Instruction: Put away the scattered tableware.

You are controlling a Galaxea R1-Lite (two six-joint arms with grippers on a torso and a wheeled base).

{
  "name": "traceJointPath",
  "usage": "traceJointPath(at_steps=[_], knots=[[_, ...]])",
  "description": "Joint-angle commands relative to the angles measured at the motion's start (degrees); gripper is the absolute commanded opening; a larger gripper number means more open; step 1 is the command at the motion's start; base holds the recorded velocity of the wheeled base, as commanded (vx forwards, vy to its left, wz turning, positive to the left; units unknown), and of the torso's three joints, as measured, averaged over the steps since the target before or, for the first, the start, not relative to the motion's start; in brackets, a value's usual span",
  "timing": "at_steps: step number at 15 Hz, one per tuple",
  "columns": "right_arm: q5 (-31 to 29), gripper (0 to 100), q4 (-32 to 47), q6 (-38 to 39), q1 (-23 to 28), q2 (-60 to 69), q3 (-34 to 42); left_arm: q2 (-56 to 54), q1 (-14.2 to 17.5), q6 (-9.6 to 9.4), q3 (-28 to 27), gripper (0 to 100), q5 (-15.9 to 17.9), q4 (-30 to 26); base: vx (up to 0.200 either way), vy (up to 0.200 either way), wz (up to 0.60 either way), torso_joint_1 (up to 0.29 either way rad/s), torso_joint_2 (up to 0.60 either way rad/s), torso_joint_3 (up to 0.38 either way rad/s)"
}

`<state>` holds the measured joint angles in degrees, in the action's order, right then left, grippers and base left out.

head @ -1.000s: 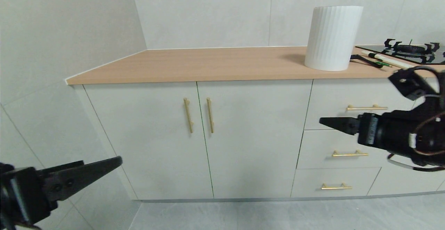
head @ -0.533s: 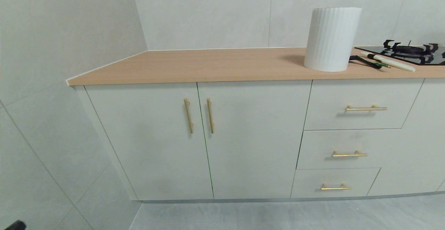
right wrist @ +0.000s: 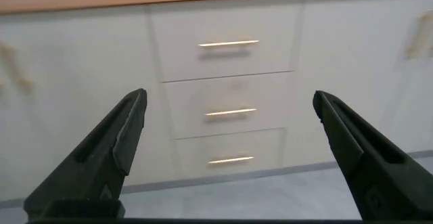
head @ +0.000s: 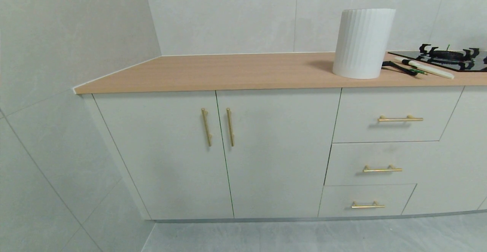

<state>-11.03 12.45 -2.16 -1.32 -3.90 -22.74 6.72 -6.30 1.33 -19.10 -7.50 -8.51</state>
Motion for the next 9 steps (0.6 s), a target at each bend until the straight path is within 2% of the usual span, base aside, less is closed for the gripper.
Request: traceJointPath(at_steps=[1,3,5,6,7,8,9], knots=[[-3.3,100,-1.3,-1.0,1.2,3.9,3.4,-3.4,4.8,-0.98,1.0,100,-0.6,-0.1,0.0,0.0,0.0,0.0,0.0,0.0],[-4.3,100,-3.0,-1.1,1.2,3.9,6.4,-6.7,6.4,-3.44,4.7,100,0.5,-0.4,0.0,0.0,0.0,0.0,0.0,0.0],[-3.6,100,-5.9,-0.9,1.2,3.9,12.0,-6.7,6.3,-3.09,8.9,100,-0.9,1.7,0.0,0.0,0.0,0.0,0.0,0.0],[-1.7,100,-11.0,-0.9,1.2,3.9,16.8,-6.7,6.3,-3.44,11.5,100,-0.7,2.8,0.0,0.0,0.0,0.0,0.0,0.0],[1.1,100,-17.5,-1.0,1.2,3.9,21.9,-6.7,6.3,-4.76,14.3,100,-0.1,4.0,0.0,0.0,0.0,0.0,0.0,0.0],[4.1,100,-18.9,-0.7,1.2,3.9,22.7,-6.7,6.3,-6.43,17.2,100,0.6,6.6,0.0,0.0,0.0,0.0,0.0,0.0],[6.8,100,-16.8,0.8,1.2,3.9,22.7,-6.7,6.3,-6.34,19.0,100,2.7,10.4,0.0,0.0,0.0,0.0,0.0,0.0]])
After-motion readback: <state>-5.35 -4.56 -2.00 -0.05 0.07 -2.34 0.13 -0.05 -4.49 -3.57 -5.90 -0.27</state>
